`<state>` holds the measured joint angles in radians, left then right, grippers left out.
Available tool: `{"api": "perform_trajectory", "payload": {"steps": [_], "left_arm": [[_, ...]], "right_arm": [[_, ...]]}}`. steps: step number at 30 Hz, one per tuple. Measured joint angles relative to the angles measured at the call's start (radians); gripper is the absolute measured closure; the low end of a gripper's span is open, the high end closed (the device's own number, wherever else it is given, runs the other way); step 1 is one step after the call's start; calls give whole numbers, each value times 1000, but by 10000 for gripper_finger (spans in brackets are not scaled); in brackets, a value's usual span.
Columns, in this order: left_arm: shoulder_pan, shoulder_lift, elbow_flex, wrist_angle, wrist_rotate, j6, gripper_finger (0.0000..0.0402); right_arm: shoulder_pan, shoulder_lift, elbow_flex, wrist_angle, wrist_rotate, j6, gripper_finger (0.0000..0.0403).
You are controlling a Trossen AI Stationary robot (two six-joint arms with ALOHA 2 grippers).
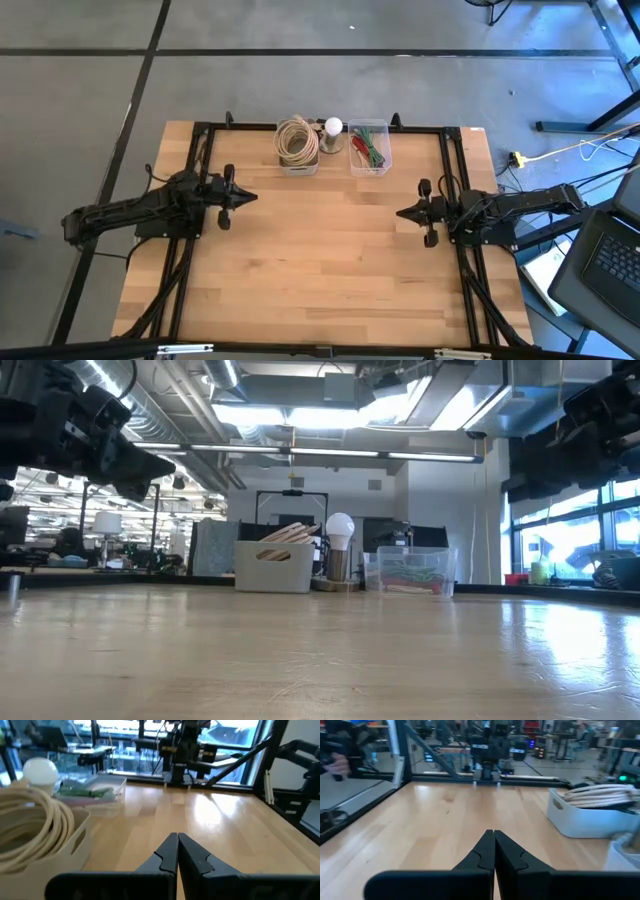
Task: Pick & Place USB Port
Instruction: Return to Home Position
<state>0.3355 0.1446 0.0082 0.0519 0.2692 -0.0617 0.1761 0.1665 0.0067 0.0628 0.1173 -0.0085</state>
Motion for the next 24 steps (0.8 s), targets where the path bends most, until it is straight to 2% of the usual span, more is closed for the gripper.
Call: {"api": "perform_trajectory", "payload": {"steps": [7,12,15,19,21,24], "left_arm": [[0,58,0,-1,-15,-7,397],[0,68,0,-2,-33,-12,396],[0,68,0,-10,-180,-19,396],[0,68,0,-6,-406,95,398],[0,68,0,-1,-455,119,400],[0,68,0,-1,-469,85,400]], "right_arm": [[-1,1,0,-5,39,3,398],[-1,1,0,-2,90,-96,383],[-1,1,0,5,106,-149,379],[-1,1,0,7,141,-222,383],[-1,1,0,8,152,-236,387],[-1,1,0,8,152,-235,392]]}}
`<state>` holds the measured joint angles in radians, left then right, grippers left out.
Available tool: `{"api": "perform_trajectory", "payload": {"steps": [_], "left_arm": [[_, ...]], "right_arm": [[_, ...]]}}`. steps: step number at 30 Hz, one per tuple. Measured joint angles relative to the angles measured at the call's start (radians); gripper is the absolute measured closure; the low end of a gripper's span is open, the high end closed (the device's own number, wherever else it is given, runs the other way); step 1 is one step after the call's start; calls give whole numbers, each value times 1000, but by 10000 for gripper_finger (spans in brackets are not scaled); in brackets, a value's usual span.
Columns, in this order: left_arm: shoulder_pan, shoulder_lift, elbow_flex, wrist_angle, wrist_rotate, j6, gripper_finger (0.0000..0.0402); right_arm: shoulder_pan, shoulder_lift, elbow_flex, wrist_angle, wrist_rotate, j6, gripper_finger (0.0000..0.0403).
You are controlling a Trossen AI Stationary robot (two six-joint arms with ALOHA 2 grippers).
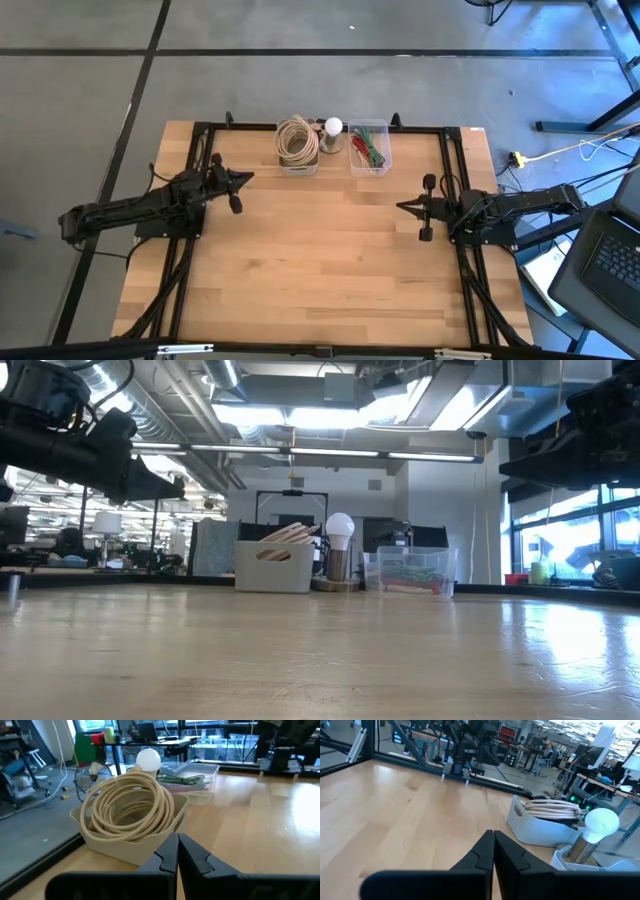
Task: Pick & Place USB Port
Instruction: Return to Home Position
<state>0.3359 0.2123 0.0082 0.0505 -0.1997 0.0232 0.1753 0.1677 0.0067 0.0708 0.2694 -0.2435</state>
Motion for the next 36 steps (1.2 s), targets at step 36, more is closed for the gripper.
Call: {"api": "perform_trajectory", "payload": {"steps": [36], "left_arm": [[-280,-212,0,-2,19,-10,397]], "right_arm": [[1,-167,0,11,0,-1,391]]}}
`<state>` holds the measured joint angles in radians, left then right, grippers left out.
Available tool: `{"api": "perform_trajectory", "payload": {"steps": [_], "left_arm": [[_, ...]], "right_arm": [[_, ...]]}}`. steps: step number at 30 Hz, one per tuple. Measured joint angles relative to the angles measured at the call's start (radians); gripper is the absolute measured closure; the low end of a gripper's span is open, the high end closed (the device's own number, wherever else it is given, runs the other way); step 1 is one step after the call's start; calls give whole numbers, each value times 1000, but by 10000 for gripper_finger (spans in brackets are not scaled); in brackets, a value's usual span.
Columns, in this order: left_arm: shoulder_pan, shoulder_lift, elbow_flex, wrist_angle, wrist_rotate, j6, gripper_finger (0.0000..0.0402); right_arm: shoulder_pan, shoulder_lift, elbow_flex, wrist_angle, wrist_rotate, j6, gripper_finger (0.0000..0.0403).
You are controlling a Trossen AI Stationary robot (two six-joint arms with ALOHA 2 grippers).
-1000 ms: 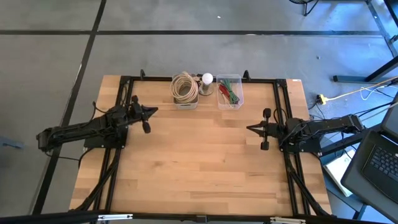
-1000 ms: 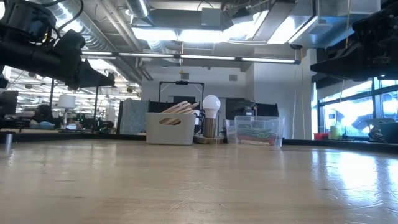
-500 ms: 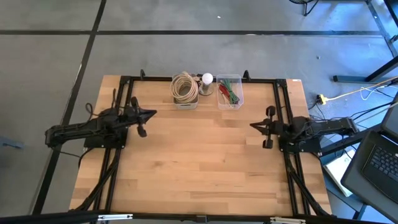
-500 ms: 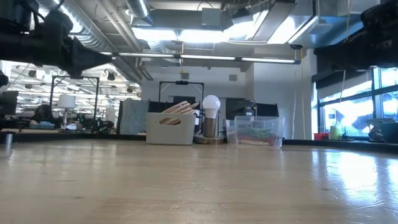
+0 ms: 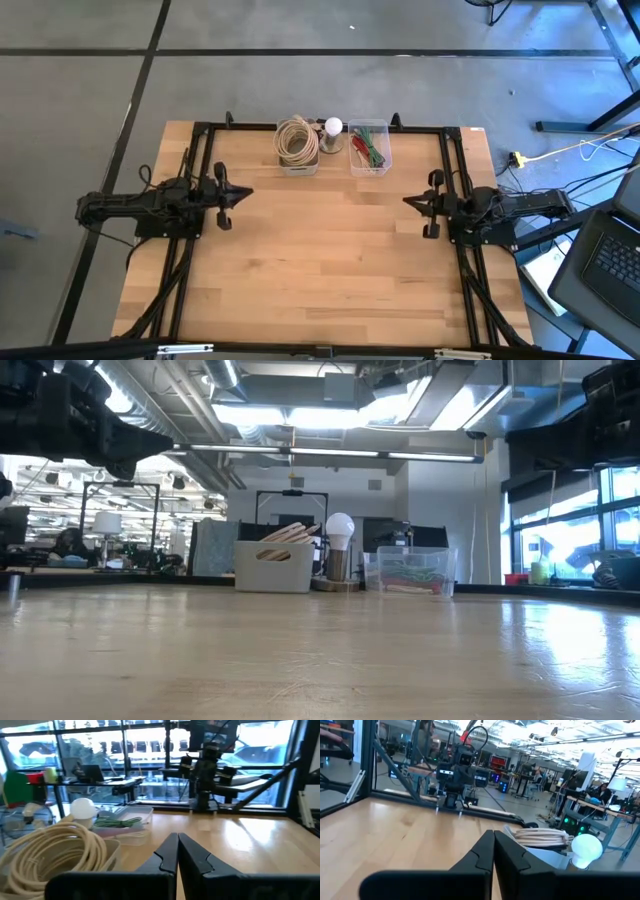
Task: Pick & Place USB Port
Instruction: Return to Home Position
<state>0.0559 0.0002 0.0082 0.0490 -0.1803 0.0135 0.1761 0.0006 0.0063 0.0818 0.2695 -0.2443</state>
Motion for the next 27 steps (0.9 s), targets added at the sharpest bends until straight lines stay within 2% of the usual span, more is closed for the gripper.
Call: {"api": "perform_trajectory", "payload": {"steps": [27], "left_arm": [[-15,0,0,0,17,0,398]], "right_arm": [[-1,1,0,0,0,0,386]]}}
